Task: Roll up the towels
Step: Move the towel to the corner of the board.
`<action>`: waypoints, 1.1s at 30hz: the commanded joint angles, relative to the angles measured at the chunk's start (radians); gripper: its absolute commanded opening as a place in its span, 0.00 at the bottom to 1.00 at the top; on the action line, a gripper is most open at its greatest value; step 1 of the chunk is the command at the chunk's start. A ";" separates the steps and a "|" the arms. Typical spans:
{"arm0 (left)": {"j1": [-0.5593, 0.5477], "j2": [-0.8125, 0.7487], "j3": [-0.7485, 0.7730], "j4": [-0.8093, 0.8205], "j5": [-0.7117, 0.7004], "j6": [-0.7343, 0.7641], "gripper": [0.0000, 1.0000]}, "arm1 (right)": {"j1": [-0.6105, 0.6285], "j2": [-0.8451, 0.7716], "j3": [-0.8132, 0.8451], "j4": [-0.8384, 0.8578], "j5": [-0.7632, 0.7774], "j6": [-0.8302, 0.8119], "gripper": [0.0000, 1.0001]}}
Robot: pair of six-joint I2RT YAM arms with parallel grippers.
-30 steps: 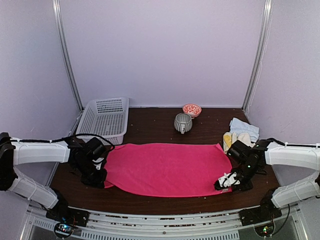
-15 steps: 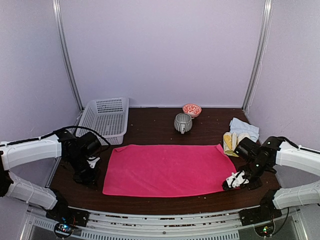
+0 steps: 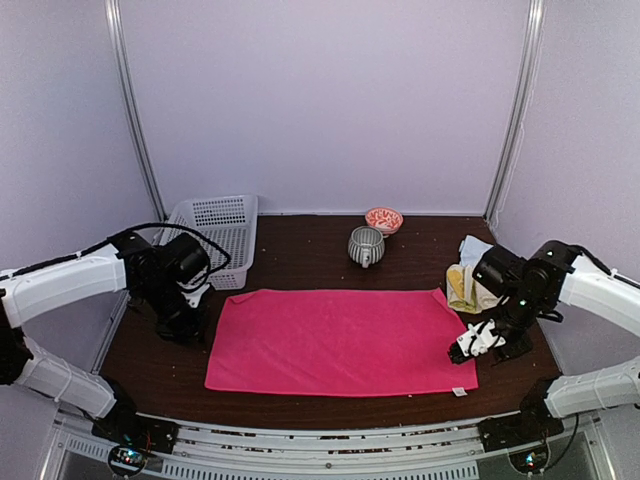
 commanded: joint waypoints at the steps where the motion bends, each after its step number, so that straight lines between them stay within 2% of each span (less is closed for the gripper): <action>1: 0.001 0.094 0.010 0.198 -0.041 0.063 0.00 | -0.064 0.111 0.082 0.106 -0.090 0.107 0.40; 7: 0.001 0.207 -0.034 0.347 0.001 0.110 0.00 | -0.132 0.298 0.038 0.302 -0.136 0.255 0.34; 18: -0.004 0.187 -0.255 0.412 0.015 0.040 0.00 | -0.124 0.315 -0.133 0.393 -0.079 0.179 0.37; 28: -0.018 0.047 -0.377 0.321 -0.011 -0.101 0.00 | -0.045 0.319 -0.241 0.446 0.033 0.157 0.38; 33: -0.024 -0.022 -0.407 0.248 -0.011 -0.130 0.00 | 0.067 0.268 -0.273 0.400 0.072 0.159 0.41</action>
